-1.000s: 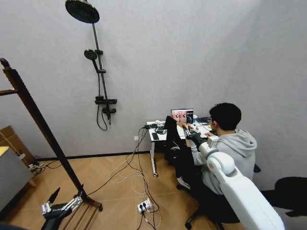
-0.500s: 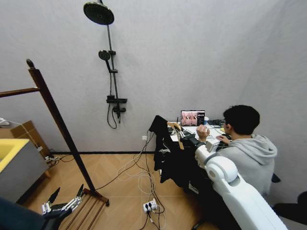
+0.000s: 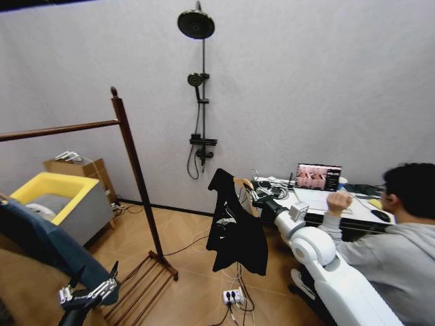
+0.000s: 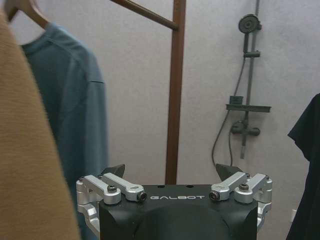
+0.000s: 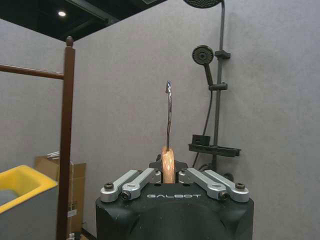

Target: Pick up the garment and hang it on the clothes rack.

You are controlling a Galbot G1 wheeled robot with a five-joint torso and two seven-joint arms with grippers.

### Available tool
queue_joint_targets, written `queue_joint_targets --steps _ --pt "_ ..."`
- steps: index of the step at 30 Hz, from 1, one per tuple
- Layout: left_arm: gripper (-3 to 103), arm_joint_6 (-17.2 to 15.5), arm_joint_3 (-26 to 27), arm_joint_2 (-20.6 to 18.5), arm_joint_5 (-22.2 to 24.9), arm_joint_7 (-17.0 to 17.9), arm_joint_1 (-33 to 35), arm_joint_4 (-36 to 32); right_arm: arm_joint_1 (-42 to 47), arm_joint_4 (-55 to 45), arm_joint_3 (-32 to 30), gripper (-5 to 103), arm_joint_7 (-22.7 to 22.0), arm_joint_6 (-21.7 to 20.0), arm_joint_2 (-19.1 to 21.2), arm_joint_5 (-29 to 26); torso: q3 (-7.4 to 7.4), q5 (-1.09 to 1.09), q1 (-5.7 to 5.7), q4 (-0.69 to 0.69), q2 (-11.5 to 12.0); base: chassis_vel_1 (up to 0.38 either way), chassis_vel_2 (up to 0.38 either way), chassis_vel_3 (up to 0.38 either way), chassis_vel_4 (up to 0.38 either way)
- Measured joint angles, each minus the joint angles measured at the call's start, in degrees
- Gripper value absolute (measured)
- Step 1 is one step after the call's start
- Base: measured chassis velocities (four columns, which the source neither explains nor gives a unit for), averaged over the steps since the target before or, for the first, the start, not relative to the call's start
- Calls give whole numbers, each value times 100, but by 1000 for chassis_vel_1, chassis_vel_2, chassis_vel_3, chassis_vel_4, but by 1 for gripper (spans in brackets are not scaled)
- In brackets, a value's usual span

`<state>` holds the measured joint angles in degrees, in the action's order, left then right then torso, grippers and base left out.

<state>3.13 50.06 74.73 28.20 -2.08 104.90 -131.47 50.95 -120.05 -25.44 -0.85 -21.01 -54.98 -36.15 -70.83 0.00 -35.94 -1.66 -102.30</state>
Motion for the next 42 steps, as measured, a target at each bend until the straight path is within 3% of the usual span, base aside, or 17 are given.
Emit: queue_joint_targets --steps 42 --pt "100 0 0 0 0 0 0 0 44 80 -126 10 31 0 97 -158 0 0 0 1 -1 126 121 127 120"
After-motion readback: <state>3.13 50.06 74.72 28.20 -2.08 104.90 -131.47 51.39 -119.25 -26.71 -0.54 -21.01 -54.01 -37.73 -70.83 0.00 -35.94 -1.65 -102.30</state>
